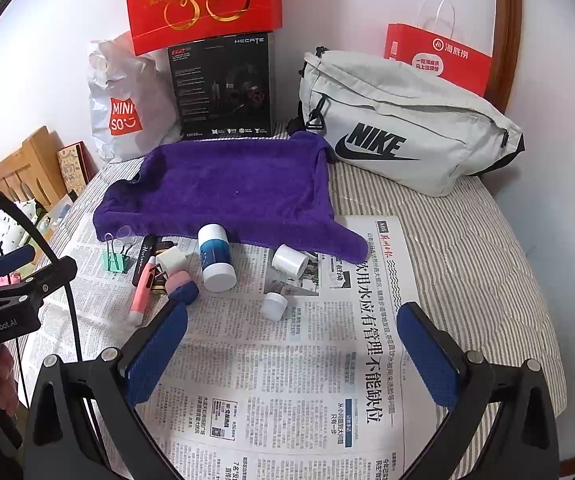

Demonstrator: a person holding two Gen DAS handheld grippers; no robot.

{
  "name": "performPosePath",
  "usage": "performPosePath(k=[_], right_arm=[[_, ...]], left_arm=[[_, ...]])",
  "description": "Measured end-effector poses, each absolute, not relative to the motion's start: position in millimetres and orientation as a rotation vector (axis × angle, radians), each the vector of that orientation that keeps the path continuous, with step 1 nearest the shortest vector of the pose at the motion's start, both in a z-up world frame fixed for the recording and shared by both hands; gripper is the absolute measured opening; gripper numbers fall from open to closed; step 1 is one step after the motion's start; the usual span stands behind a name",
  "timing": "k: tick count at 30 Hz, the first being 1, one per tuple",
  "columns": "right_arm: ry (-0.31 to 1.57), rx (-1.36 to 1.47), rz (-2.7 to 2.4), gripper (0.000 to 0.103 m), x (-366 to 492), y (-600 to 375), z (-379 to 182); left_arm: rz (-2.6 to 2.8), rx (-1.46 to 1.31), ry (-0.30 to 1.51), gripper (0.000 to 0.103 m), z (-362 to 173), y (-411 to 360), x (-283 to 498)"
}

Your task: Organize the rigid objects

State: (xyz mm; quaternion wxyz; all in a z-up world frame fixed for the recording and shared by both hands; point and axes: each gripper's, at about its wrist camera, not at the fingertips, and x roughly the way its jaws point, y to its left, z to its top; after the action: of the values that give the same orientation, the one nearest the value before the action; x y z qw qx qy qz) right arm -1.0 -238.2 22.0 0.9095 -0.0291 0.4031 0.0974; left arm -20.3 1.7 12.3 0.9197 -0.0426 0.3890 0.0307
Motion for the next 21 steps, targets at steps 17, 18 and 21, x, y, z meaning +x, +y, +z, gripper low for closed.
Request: performPosePath(k=[17,18,21], right_arm=[[0.830,-0.071,0.212,0.103,-6.6,-231.1,23.3],[0.829,-0.069,0.212,0.103,-6.5,-231.3,23.7],[0.827,-0.069,0.210,0.103,-6.9,-232.0,24.5]], left_arm=[[0.063,-0.084,0.794,0.103,14.8,8.0,-27.2],[0.064,-0.085,0.793,0.103,14.6,7.6,-26.9],[0.062,-0.086,0.796,0.103,14.8,8.2,-27.3]])
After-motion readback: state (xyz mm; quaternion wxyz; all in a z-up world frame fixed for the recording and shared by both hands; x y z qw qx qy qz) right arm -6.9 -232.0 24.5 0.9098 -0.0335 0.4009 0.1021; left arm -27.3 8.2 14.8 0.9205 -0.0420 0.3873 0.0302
